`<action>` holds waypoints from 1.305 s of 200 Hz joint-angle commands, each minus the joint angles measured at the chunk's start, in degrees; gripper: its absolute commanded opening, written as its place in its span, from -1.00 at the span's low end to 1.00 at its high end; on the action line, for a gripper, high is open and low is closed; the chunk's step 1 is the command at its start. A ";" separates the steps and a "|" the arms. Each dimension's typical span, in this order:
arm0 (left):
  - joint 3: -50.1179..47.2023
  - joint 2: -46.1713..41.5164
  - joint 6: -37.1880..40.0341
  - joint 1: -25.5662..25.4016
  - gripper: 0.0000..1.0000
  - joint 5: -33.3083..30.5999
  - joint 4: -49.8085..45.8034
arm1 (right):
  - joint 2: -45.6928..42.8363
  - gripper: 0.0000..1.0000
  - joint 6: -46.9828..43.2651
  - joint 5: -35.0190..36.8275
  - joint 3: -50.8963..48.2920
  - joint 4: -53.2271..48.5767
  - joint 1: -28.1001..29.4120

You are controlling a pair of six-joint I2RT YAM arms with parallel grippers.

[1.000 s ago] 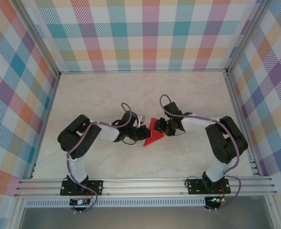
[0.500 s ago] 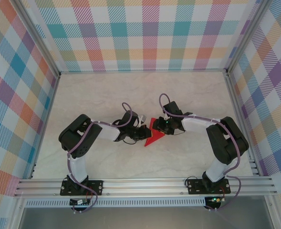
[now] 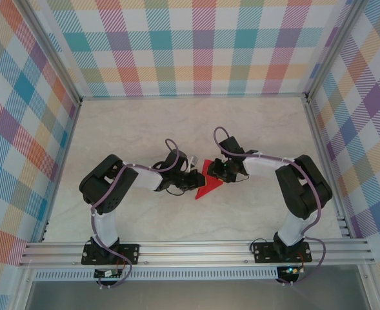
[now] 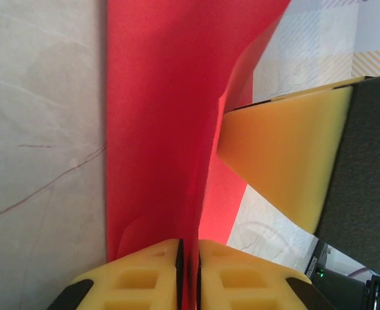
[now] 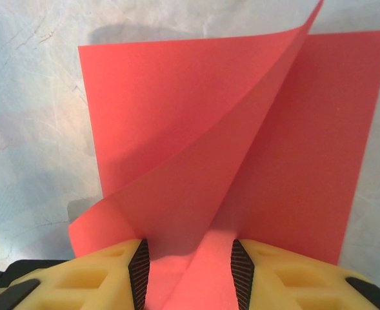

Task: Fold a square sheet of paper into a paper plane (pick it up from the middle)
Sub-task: Fourth fold the wing at the center of the table.

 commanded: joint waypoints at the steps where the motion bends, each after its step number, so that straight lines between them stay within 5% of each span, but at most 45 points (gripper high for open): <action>1: 0.60 -0.97 0.02 0.69 -0.60 0.44 -0.69 | 1.90 -0.17 1.37 1.89 1.04 -2.39 0.09; 113: -4.72 -10.06 -0.65 1.39 -0.46 -5.09 1.46 | 4.32 -0.17 4.45 3.75 1.13 -4.82 0.06; 199: -5.90 -10.31 -0.54 -0.05 -0.45 -0.85 9.15 | 5.77 -0.07 5.25 4.28 1.78 -6.68 0.07; 261: -4.26 -8.78 2.39 -2.29 -0.45 -0.75 3.97 | 7.31 -0.05 7.63 4.72 2.79 -8.69 0.11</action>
